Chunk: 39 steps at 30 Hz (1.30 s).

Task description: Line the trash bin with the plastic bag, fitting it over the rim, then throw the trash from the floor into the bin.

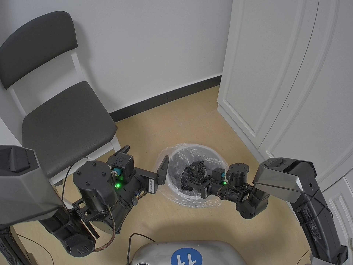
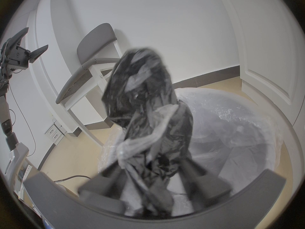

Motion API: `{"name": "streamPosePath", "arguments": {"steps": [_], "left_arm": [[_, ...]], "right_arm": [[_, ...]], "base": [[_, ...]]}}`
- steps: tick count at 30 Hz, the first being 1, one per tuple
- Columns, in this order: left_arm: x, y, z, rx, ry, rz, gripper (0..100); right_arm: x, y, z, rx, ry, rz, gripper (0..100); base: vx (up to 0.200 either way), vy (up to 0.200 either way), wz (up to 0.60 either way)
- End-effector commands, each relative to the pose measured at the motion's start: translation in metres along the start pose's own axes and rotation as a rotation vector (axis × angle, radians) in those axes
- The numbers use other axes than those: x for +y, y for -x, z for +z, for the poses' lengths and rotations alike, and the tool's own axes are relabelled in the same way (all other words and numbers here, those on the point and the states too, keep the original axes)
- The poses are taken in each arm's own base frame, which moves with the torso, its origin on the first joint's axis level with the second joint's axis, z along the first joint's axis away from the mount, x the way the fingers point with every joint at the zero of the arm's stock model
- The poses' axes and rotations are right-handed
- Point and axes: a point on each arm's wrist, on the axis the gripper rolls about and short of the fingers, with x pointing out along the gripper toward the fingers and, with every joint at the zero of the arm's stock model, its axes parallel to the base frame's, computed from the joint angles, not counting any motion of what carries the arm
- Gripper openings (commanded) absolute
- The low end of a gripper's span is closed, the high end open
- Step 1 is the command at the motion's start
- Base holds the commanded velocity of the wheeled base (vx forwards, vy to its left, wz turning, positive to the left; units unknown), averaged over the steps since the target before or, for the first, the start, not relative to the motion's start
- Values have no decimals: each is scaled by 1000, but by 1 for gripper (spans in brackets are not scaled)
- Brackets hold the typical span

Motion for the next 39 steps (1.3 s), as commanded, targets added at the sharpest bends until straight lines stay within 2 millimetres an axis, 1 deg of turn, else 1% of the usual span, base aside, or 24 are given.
{"name": "streamPosePath", "arguments": {"steps": [1, 8, 20, 23, 24, 25, 27, 31, 33, 35, 36, 37, 38, 39], "left_arm": [[0, 0, -1, 2, -1, 0, 100], [0, 0, -1, 2, -1, 2, 100], [0, 0, -1, 5, -2, 2, 100], [0, 0, -2, 9, -4, 1, 100], [0, 0, -2, 9, -4, 1, 100], [-1, -1, -5, 16, -7, 1, 100], [-1, -3, -7, 23, -10, 0, 100], [-2, -3, -10, 33, -15, 1, 100], [-2, -3, -11, 34, -14, 1, 100], [-1, -3, -10, 33, -13, 1, 100], [-1, -3, -10, 31, -12, 4, 100], [-1, -3, -10, 31, -12, 4, 100], [-2, -3, -10, 33, -13, 4, 100], [-2, -3, -10, 31, -13, 4, 100]], "right_arm": [[0, 0, 0, -3, 2, 1, 100], [1, 1, 4, -31, 15, 3, 100], [13, 22, 52, -133, 53, 12, 100], [15, 30, 67, -150, 67, 6, 100], [15, 30, 68, -153, 70, 6, 100], [14, 35, 74, -161, 84, -2, 100], [8, 41, 79, -157, 105, -22, 100], [-14, 60, 94, -107, 139, -98, 100], [-32, 73, 106, -62, 121, -150, 100], [-49, 78, 110, -36, 100, -189, 100], [-65, 79, 112, -17, 82, -223, 100], [-70, 80, 111, -9, 75, -231, 100], [-85, 80, 104, 22, 51, -254, 100], [-92, 79, 98, 46, 37, -265, 100]], "base": [[0, 0, 0], [0, 0, 0], [0, 0, 0], [0, 0, 0], [0, 0, 0], [0, 0, 0], [0, 0, 0], [0, 0, 0], [0, 0, 0], [0, 0, 0], [0, 0, 0], [0, 0, 0], [0, 0, 0], [0, 0, 0]]}}
